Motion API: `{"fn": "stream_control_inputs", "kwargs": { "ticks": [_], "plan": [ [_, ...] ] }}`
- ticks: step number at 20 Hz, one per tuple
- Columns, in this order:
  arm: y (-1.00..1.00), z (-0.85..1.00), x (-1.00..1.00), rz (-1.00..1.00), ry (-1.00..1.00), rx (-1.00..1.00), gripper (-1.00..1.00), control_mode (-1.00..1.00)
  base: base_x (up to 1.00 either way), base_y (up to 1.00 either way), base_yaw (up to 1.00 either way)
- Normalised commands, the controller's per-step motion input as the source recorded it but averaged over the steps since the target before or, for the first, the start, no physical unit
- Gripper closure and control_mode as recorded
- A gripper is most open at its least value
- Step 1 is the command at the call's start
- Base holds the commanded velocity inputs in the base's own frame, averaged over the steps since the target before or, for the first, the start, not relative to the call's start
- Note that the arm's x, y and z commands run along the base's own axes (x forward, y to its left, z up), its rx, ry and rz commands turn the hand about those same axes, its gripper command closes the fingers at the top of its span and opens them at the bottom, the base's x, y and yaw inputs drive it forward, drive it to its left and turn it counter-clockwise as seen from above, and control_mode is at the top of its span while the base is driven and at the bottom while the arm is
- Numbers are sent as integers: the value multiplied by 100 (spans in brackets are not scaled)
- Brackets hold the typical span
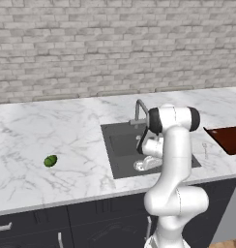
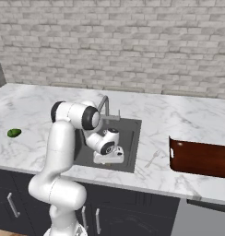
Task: Pick up all produce items and place them in the sink. Turn on the sink faucet to wash them. Then turn the sink off and put them in the tray.
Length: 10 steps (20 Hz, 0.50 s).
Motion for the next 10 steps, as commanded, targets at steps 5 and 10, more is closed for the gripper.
{"fn": "stream_control_inputs", "kwargs": {
  "ticks": [5, 10],
  "plan": [
    [0, 15, -9, 0, -2, 0, -100, -100, 0, 0, 0],
    [0, 34, -9, 0, -4, 0, -100, -100, 0, 0, 0]
  ]
}}
